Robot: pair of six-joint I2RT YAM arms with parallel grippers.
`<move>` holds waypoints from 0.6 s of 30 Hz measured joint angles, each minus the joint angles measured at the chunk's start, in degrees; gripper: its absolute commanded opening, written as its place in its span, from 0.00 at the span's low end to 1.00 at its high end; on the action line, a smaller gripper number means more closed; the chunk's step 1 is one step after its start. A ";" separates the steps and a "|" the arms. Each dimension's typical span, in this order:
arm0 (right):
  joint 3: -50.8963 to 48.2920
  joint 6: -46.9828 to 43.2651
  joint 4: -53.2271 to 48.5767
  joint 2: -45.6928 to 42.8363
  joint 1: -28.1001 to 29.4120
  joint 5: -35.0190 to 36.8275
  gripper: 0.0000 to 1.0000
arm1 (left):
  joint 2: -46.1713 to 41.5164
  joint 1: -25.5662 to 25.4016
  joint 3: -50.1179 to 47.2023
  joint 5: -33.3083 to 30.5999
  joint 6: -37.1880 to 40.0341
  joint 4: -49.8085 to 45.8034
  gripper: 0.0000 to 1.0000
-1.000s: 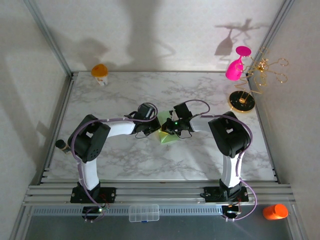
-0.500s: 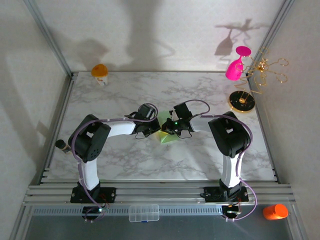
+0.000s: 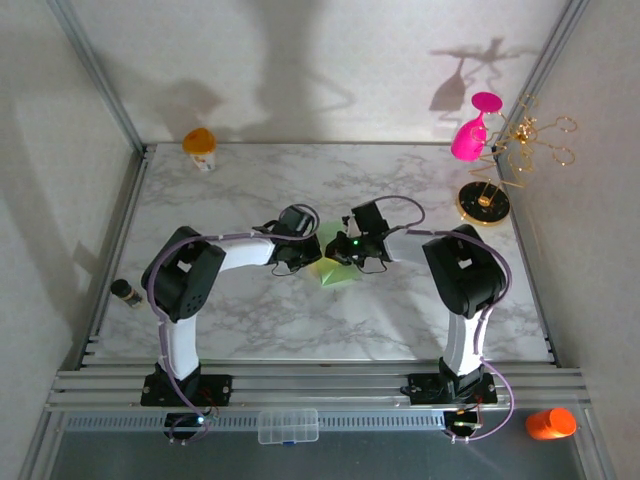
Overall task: Fold a paper plane with a square sheet of paper (pick it up from the middle)
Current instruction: Fold the triangle a second time at the center of the table.
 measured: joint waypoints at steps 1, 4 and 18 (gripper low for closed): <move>0.00 -0.39 0.00 -0.83 -0.50 0.20 0.01 | 0.26 -0.04 0.55 -0.07 0.63 -0.44 0.00; 0.00 -1.62 0.02 -1.99 -1.51 1.27 0.01 | 0.96 -0.04 1.95 -0.33 2.56 -1.51 0.00; -1.49 -3.69 -0.17 0.59 -2.27 3.91 0.00 | 3.41 0.46 6.62 -0.22 11.85 -5.40 0.00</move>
